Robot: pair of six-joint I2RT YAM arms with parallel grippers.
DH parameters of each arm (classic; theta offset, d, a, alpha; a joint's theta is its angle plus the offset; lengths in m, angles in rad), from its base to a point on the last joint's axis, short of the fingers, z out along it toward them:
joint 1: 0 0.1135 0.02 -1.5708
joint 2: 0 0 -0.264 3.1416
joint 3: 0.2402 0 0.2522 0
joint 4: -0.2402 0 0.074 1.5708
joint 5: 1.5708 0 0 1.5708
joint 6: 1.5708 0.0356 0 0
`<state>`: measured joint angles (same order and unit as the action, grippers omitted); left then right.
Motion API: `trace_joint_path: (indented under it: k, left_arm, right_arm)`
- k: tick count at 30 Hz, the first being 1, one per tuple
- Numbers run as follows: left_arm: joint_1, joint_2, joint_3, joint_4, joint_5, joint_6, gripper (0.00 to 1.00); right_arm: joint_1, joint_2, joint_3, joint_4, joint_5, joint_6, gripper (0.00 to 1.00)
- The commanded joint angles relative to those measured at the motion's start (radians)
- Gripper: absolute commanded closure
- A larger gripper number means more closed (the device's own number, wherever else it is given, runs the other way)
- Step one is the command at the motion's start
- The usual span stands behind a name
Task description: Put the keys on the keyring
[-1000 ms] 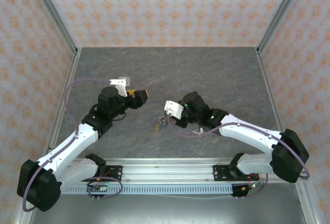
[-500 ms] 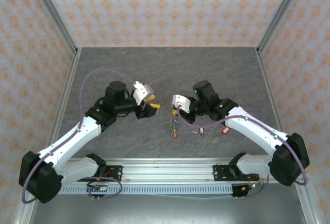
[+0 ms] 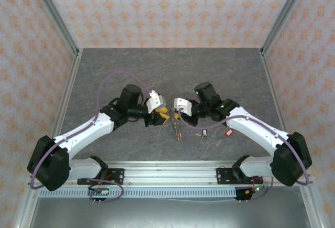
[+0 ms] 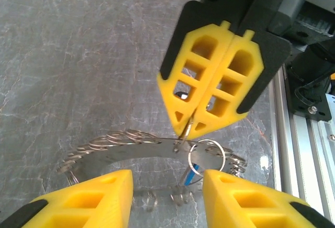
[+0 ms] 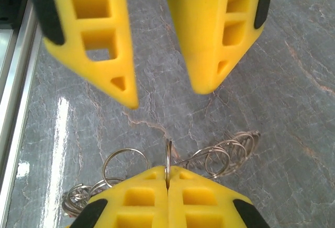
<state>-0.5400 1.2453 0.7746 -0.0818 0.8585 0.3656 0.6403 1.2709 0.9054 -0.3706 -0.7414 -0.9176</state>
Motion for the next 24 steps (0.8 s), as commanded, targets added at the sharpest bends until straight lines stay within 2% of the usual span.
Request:
trace_joint_path:
  k: [1,6,11,14,18,24]
  left_arm:
    - [-0.019,-0.013,-0.009,0.048,0.023,0.046,0.60]
    - [-0.021,-0.029,-0.042,0.093,-0.006,0.038,0.61]
    - [-0.022,-0.021,-0.064,0.190,0.037,0.007,0.62]
    - [-0.021,-0.021,-0.068,0.192,0.035,0.019,0.64]
    - [-0.021,-0.006,-0.050,0.159,0.039,0.043,0.71]
    - [-0.021,0.023,-0.034,0.166,0.057,0.060,0.72]
  right_arm:
    - [-0.007,-0.003,-0.002,0.075,-0.042,-0.001,1.00]
    - [-0.008,-0.003,-0.021,0.113,-0.066,0.010,1.00]
    - [-0.012,0.011,-0.028,0.130,-0.085,0.009,1.00]
    - [-0.013,0.016,-0.029,0.134,-0.094,0.009,1.00]
    - [-0.018,0.018,-0.033,0.136,-0.101,-0.001,1.00]
    - [-0.021,0.016,-0.035,0.136,-0.124,-0.006,1.00]
